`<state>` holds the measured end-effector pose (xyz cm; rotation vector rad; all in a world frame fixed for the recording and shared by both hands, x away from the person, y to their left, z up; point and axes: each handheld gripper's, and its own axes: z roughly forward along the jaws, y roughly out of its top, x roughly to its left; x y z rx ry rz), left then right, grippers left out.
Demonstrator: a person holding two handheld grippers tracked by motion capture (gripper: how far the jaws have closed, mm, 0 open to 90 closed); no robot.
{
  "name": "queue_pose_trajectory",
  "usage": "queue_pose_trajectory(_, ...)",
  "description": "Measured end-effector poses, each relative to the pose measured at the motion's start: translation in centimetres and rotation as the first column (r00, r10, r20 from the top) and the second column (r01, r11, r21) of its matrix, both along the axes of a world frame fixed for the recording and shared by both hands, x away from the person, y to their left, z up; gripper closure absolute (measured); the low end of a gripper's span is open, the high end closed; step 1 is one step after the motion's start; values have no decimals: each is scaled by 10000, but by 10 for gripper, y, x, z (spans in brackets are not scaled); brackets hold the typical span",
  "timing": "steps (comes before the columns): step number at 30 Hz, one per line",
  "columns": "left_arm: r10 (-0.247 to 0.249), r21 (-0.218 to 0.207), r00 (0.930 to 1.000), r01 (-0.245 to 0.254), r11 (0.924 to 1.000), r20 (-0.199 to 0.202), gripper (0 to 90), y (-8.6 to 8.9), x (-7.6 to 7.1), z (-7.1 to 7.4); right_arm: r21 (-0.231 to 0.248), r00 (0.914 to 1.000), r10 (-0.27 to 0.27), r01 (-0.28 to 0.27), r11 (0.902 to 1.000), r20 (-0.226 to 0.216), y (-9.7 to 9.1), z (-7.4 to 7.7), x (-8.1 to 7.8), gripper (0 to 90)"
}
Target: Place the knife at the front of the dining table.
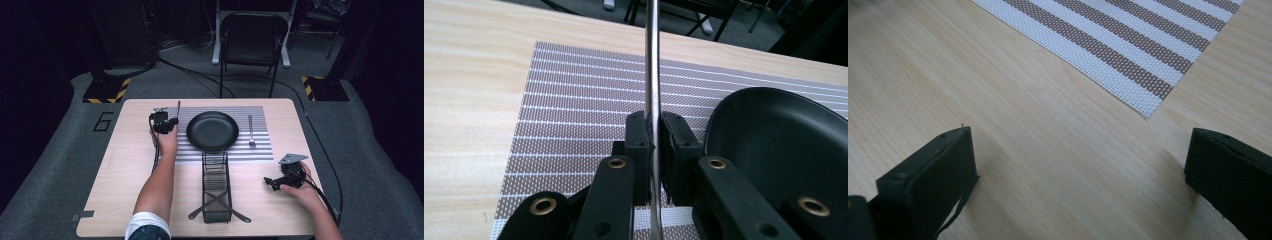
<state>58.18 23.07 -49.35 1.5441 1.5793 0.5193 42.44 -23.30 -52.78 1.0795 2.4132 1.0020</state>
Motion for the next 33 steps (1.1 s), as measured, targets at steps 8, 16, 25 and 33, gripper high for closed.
queue_pose_trajectory(8, 382, -80, 9987, -385, 9992, -337, 824, 0, 3, -15, 1, 10000, 0, 0, 10000, 1, 0, 0, 0, 0)
queue_pose_trajectory(16, 614, -192, 9961, -627, 9978, -642, 823, -3, 4, -23, 1, 10000, 1, -1, 10000, 3, 0, 0, 0, 0)
queue_pose_trajectory(25, 762, -119, 9932, -776, 9969, -885, 823, -4, 8, -29, 2, 10000, -2, 2, 10000, 2, 0, 0, 0, 0)
queue_pose_trajectory(33, 751, 47, 9919, -750, 9972, -1025, 823, -7, 13, -28, 2, 10000, -1, 1, 10000, 3, 0, 0, 0, 0)
